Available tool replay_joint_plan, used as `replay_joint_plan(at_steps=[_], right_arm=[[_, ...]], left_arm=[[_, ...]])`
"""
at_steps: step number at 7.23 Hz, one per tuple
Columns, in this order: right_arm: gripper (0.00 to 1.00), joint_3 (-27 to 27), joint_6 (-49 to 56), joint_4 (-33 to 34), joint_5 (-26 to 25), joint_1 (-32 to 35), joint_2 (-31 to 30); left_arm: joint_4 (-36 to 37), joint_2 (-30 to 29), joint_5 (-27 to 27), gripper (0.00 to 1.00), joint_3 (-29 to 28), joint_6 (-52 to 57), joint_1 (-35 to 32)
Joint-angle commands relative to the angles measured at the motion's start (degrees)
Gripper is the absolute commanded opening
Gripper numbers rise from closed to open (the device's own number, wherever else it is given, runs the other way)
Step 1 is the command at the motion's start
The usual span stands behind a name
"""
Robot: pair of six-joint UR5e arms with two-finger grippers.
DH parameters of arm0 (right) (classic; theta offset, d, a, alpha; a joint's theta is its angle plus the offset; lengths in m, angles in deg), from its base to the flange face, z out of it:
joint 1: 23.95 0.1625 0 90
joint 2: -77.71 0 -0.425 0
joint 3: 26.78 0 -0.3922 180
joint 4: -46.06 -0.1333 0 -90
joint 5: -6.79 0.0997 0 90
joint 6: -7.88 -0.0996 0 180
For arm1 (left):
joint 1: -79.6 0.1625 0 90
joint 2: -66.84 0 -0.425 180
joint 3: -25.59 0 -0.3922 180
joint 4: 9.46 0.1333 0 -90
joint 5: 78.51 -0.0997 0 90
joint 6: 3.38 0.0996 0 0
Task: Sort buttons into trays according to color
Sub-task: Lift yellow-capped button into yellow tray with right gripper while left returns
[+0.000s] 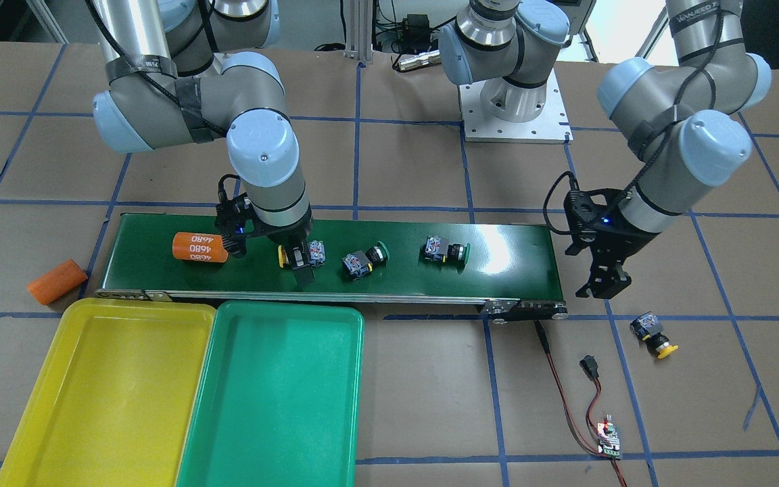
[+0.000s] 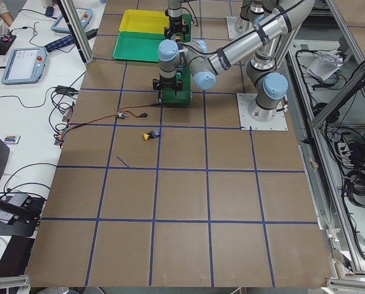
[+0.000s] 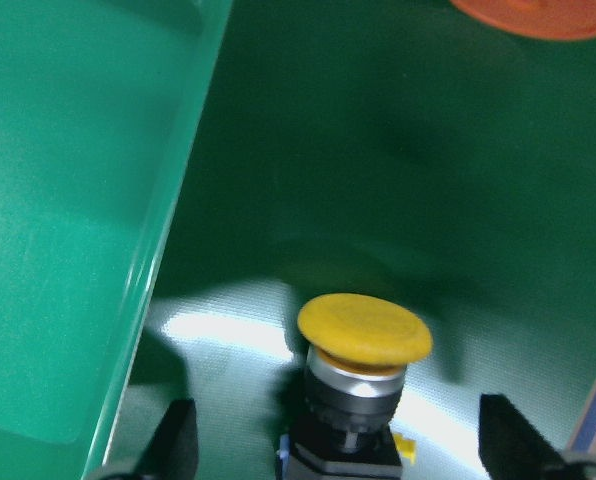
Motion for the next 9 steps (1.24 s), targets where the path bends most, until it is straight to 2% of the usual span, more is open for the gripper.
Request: replay_joint_plan(at_steps=[1,2,3,4,5,6,7,8,9], right_arm=[[1.0,0.5,0.0,0.0,-0.5,0.0,0.2],[0.32,0.3,0.5,0.0,-0.6,0.0,0.2],[0.0,0.3,0.0,0.0,-0.8,-0.6,-0.4],[0.0,-0.2,0.1,0.2,-1.4,-1.0,-0.5],[0.0,-0.3,0.0,0.3,-3.5,-1.3,-0.7],[0.0,-0.6,0.0,0.6,-3.9,-1.5,-1.1],[0.0,-1.8,0.1,0.6,-5.1,-3.6,-1.3],[0.0,-3.5,-0.1,1.5,-9.5,-7.1,-1.3],[0.0,-4.9,0.8,2.3,-10.7,-12.3,-0.8]], left_arm=[[1.4,-7.0,-2.1,0.83,-5.2,26.1,5.6],[1.6,-9.6,-7.1,0.83,-6.3,34.0,6.3],[4.1,-11.6,-8.9,0.83,-6.6,37.6,6.7],[9.0,-13.4,-9.8,0.83,-6.4,38.0,6.8],[10.7,-15.5,-10.7,0.79,-6.4,38.2,6.8],[13.0,-16.6,-10.7,0.62,-6.4,40.0,6.8],[14.8,-17.5,-10.7,0.56,-6.4,40.3,6.8],[14.9,-17.9,-10.5,0.37,-6.4,40.3,6.8],[15.0,-17.2,-10.2,0.04,-6.5,39.7,6.7]])
